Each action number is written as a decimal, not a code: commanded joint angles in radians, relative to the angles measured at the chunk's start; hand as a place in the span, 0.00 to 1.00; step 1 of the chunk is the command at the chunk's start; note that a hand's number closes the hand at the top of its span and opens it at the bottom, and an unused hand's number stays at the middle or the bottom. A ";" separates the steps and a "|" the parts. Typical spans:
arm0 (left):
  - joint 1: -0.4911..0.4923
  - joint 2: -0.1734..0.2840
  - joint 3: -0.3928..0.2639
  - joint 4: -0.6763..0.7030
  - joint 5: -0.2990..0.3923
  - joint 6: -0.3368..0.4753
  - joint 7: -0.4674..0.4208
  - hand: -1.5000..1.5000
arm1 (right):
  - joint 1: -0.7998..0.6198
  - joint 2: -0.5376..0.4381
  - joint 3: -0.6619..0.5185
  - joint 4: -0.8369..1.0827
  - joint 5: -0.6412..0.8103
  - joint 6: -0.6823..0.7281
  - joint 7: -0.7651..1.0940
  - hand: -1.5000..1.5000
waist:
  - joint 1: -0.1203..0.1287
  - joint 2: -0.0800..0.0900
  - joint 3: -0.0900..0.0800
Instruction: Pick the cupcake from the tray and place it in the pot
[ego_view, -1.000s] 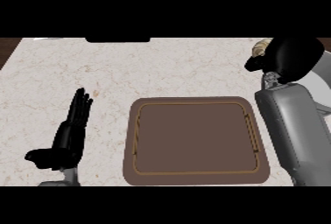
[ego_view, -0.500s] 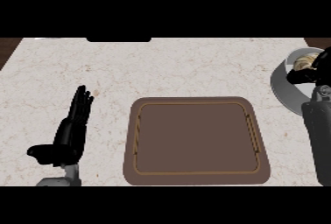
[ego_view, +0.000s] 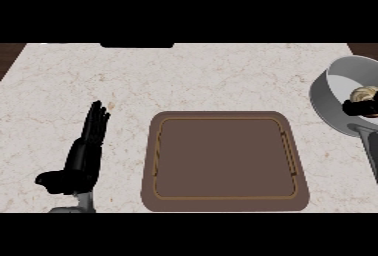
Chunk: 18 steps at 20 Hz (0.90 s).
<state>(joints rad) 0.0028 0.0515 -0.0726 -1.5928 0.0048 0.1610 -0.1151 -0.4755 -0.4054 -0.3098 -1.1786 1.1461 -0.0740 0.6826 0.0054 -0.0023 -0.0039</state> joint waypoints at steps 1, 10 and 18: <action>-0.044 0.007 0.020 0.013 0.010 -0.001 0.038 0.50 | 0.017 -0.018 -0.066 0.124 -0.044 0.032 0.015 1.00 | -0.001 0.006 0.004; -0.032 0.013 0.038 0.041 0.032 -0.031 -0.010 0.50 | 0.030 0.051 -0.162 0.143 -0.237 -0.151 -0.209 0.00 | 0.001 0.006 0.005; 0.001 0.001 0.027 0.019 0.019 -0.016 -0.015 0.50 | 0.049 0.095 -0.355 -0.024 -0.530 -0.354 -0.428 0.00 | -0.009 0.002 0.005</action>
<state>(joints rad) -0.0059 0.0577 -0.0464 -1.5867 0.0189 0.1524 -0.1041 -0.4347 -0.3279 -0.5918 -1.1860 0.7347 -0.3581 0.3445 -0.0059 -0.0045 -0.0017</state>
